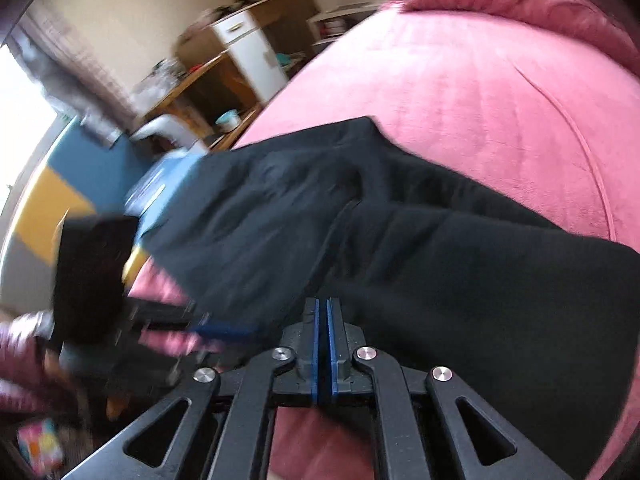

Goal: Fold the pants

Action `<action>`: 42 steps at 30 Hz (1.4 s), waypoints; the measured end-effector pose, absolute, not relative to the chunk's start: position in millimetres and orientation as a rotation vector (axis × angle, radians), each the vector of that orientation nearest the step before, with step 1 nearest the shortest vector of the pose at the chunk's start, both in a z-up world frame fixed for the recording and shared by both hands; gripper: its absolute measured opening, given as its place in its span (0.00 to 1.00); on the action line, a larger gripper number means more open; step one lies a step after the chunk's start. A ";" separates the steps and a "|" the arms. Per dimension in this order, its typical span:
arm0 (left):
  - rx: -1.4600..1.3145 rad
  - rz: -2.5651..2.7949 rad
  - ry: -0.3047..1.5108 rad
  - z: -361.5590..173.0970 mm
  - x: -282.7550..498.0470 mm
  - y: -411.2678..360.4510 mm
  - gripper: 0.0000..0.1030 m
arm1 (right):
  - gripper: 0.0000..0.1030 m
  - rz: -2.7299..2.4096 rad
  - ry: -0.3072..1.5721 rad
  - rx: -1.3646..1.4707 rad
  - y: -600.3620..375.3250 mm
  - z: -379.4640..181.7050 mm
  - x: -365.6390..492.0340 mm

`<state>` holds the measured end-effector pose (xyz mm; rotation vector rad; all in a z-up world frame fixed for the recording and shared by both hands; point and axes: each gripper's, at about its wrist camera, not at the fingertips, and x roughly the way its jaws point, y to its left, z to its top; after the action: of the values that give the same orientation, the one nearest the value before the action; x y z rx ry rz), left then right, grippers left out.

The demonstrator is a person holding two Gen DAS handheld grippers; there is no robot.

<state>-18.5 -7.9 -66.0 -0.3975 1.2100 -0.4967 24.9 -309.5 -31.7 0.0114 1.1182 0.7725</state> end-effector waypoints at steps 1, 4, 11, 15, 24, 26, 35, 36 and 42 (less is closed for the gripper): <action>-0.396 -0.494 1.208 -66.9 -19.2 -12.9 0.25 | 0.17 0.791 1.122 -0.022 -307.6 -31.4 15.3; -0.376 -0.488 1.200 -63.9 -21.9 -10.6 0.25 | 0.39 0.783 1.143 -0.125 -299.6 -41.9 0.1; -0.349 -0.471 1.191 -60.2 -26.9 -9.5 0.25 | 0.12 0.718 1.130 -0.174 -293.5 -49.7 1.1; -0.355 -0.465 1.195 -62.1 -25.7 -9.0 0.25 | 0.12 0.738 1.113 -0.151 -304.0 -29.3 -7.1; -0.376 -0.441 1.146 -46.4 -29.6 -1.6 0.25 | 0.18 0.773 1.203 -0.139 -291.5 -61.2 -5.9; -0.383 -0.455 1.102 -34.5 -32.9 0.6 0.25 | 0.24 0.777 1.206 -0.111 -296.5 -58.2 -4.3; -0.238 -0.541 1.017 -11.0 -44.0 -23.3 0.25 | 0.63 0.733 1.091 0.066 -344.9 -9.5 14.1; -0.209 -0.545 1.011 -9.6 -45.6 -29.7 0.25 | 0.60 0.688 1.074 0.084 -350.7 -7.8 22.4; -0.056 -0.515 1.056 -20.8 -46.8 -50.8 0.26 | 0.29 0.570 1.103 0.048 -340.9 -28.0 58.9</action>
<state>-46.8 -50.8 -20.8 -0.0557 1.0563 -0.5147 58.9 -340.9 -28.0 0.0485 1.1030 0.5705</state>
